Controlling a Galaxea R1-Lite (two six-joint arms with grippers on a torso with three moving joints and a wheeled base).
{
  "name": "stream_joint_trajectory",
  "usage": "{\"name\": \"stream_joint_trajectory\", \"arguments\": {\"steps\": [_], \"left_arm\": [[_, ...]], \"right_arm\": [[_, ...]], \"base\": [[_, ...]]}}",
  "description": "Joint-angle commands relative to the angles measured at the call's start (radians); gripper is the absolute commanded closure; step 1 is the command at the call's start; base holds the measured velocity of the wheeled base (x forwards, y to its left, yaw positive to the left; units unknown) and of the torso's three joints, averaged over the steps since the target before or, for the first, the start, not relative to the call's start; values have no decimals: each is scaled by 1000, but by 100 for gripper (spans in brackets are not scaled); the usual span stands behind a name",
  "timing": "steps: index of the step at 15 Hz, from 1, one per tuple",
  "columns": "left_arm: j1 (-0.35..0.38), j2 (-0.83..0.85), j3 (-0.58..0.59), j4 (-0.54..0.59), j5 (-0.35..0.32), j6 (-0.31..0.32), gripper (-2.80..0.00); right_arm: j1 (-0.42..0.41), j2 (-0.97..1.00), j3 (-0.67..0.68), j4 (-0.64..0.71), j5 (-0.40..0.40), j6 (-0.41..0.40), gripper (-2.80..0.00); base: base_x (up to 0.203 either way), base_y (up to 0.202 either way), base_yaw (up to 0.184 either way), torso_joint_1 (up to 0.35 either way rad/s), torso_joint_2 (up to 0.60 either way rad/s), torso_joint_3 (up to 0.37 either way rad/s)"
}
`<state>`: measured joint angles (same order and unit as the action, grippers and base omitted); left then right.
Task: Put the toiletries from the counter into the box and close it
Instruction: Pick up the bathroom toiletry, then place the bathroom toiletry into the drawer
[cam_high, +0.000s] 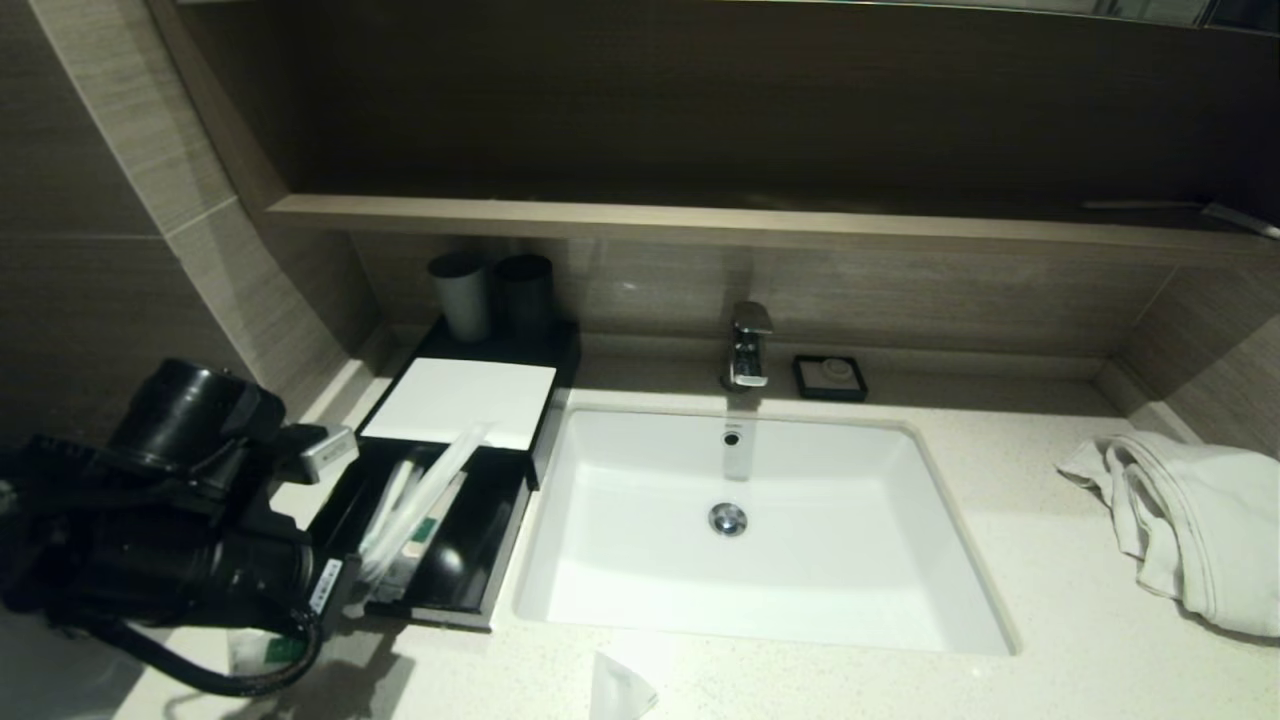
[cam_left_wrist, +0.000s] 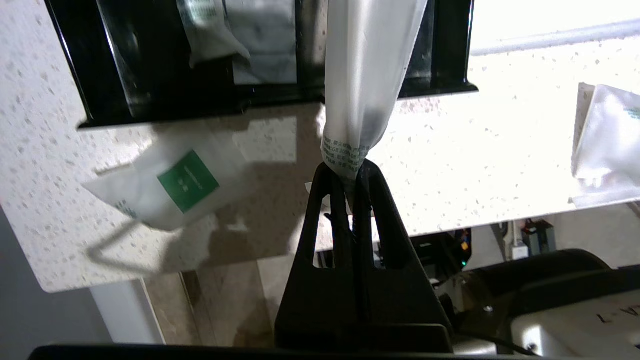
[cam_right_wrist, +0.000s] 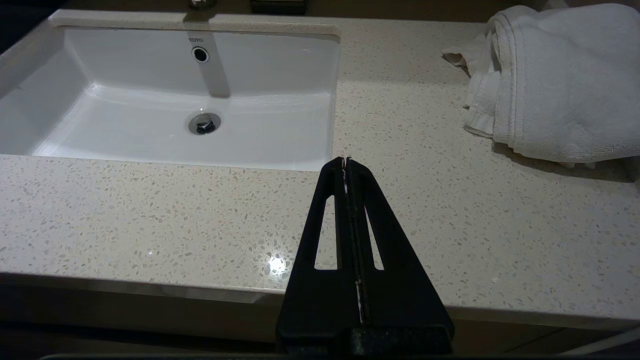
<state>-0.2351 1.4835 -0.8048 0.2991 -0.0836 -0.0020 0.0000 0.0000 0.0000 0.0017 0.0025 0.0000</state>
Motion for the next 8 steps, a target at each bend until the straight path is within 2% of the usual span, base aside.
{"name": "stream_joint_trajectory", "arguments": {"steps": [1,5,8], "left_arm": [[-9,-25,-4,47,0,-25,0],[-21,-71,-7,154,1,-147,0],[-26,-77,-44,282,2,-235,0]], "right_arm": [[0,0,0,0,1,0,0],[0,0,0,0,1,0,0],[0,0,0,0,1,0,0]], "base": [[0,0,0,0,0,0],[0,0,0,0,0,0],[0,0,0,0,0,0]]}}
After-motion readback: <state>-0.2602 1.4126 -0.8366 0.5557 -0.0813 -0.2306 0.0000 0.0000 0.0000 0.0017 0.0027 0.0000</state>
